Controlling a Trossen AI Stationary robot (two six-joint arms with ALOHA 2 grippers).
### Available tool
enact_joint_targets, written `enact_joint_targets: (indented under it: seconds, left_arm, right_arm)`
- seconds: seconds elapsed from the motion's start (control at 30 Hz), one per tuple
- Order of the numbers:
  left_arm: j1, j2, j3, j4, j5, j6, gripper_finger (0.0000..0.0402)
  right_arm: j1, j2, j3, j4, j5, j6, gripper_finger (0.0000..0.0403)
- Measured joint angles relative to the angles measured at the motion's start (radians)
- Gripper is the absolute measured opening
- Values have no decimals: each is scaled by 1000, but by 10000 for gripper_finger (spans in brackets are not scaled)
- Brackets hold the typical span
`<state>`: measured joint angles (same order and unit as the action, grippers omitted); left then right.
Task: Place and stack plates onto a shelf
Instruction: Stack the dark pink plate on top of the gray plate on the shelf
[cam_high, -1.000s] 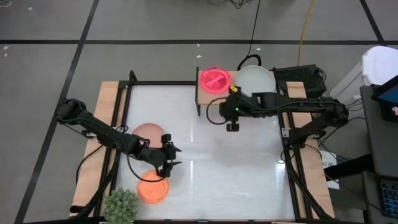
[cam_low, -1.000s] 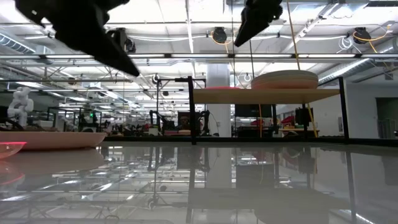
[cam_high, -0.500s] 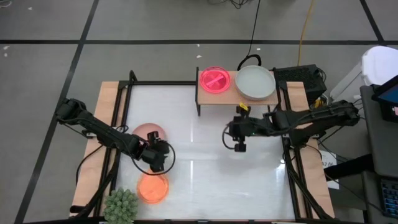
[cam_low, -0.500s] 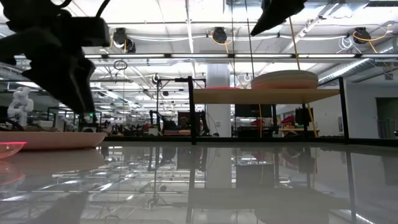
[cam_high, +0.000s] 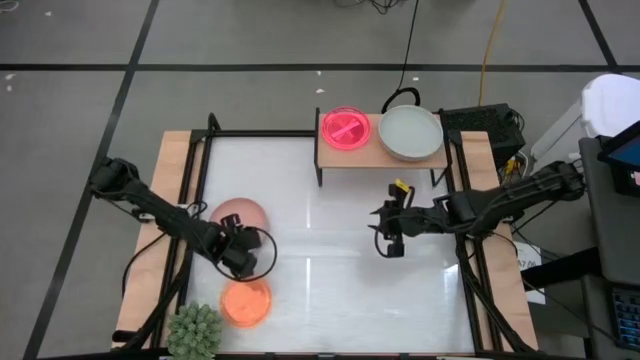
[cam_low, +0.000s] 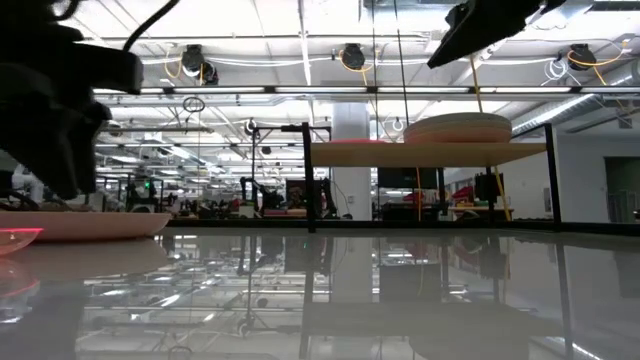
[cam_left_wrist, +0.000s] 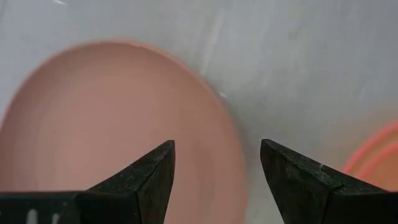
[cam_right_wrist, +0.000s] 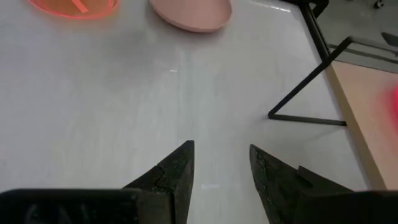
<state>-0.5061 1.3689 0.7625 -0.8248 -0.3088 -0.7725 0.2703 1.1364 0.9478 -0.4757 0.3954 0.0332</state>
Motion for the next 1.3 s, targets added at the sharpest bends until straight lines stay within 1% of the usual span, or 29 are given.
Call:
enact_joint_targets:
  seconds: [0.17,0.3,0.53,0.63,0.9,1.07,1.17,1.3]
  left_arm:
    - [-81,0,-28,-3,52,-23,241]
    - [-139,0,-83,-2,58,-32,241]
    - [-145,-1,-155,22,80,-97,235]
    - [-146,-3,-162,25,81,-98,209]
    - [-149,-1,-163,20,77,-83,94]
    - [-151,1,-139,-28,76,-38,39]
    - [-149,2,-84,-96,50,-5,14]
    - [-146,2,12,-190,44,75,11]
  right_arm:
    - [16,-19,0,2,0,10,139]
    - [39,-21,0,2,-1,11,139]
    - [49,-22,0,20,0,9,139]
    - [49,-22,0,33,0,-1,139]
    - [49,-22,0,46,0,-18,139]
    - [49,-22,0,46,0,-12,139]
    - [49,-22,0,46,0,-12,139]
    - [49,-22,0,37,1,-22,139]
